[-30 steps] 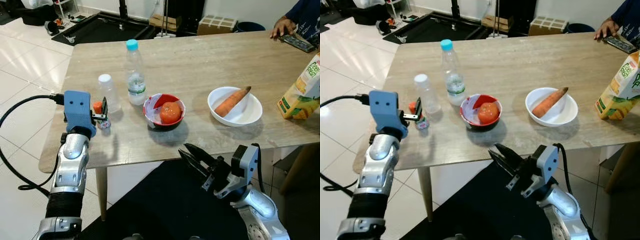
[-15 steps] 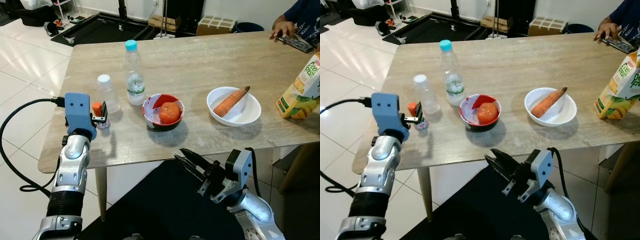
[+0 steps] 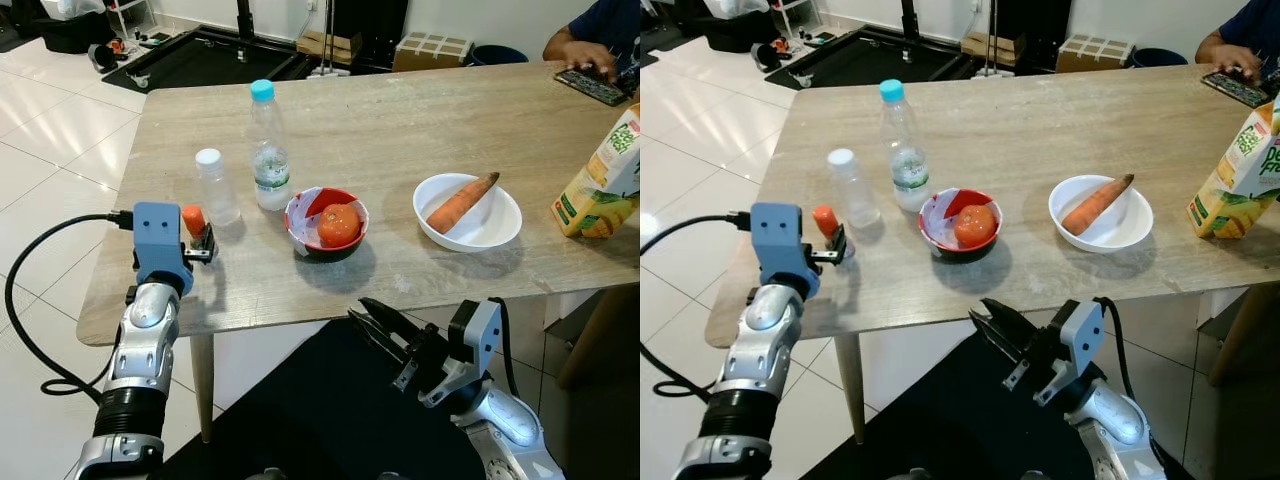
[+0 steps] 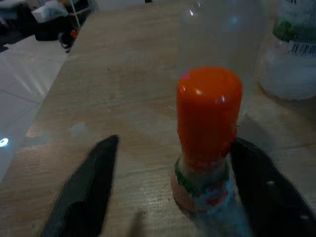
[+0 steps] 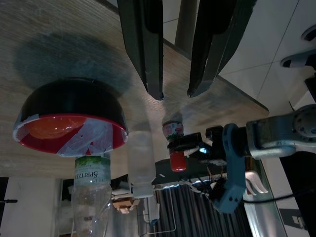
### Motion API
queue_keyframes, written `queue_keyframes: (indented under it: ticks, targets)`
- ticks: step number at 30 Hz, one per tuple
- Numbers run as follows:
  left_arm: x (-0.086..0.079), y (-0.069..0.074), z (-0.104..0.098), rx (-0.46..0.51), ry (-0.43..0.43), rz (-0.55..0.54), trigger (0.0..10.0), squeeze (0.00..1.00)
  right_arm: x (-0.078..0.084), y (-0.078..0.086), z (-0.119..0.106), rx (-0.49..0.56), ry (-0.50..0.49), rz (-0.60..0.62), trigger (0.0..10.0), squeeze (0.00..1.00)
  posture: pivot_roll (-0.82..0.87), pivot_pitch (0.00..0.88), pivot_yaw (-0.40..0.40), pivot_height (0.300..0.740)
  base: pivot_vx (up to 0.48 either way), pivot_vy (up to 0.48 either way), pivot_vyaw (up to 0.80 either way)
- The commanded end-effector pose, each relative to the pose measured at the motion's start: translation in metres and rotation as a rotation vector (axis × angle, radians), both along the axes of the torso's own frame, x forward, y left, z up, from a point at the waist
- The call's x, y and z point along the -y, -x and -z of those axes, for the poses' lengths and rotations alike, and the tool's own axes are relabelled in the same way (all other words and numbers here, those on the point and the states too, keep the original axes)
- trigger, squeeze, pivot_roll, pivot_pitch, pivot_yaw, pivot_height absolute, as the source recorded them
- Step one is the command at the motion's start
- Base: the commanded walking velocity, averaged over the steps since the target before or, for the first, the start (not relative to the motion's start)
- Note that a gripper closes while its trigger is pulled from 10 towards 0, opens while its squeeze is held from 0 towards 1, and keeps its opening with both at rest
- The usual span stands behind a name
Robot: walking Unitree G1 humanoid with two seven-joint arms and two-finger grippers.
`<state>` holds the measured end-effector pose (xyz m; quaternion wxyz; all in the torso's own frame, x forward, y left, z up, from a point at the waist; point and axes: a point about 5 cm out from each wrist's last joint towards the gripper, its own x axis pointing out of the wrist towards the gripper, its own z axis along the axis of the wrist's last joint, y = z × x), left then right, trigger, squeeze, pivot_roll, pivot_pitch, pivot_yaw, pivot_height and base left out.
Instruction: Restocking fridge
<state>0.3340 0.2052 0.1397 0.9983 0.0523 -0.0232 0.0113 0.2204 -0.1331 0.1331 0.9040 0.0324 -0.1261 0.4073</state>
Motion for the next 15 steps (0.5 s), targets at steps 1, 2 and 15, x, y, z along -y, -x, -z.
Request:
queue_keyframes:
  ticks: [1,2,15]
  targets:
    - [-0.009,-0.003,0.002,-0.019,-0.028,0.007,0.0,0.00,-0.004,0.000,0.004,-0.009,0.006,-0.014,10.0,0.00,-0.15,0.154,0.052,0.740,0.000,0.000,0.00]
    - [-0.010,-0.004,0.002,-0.022,-0.030,0.008,0.0,0.00,-0.006,0.000,0.004,-0.009,0.007,-0.019,10.0,0.00,-0.15,0.154,0.052,0.740,0.000,0.000,0.00]
    - [0.009,-0.005,0.008,-0.034,0.001,0.124,0.0,0.00,-0.007,-0.001,0.004,-0.007,0.008,-0.023,10.0,0.00,-0.15,0.154,0.048,0.740,0.000,0.000,0.00]
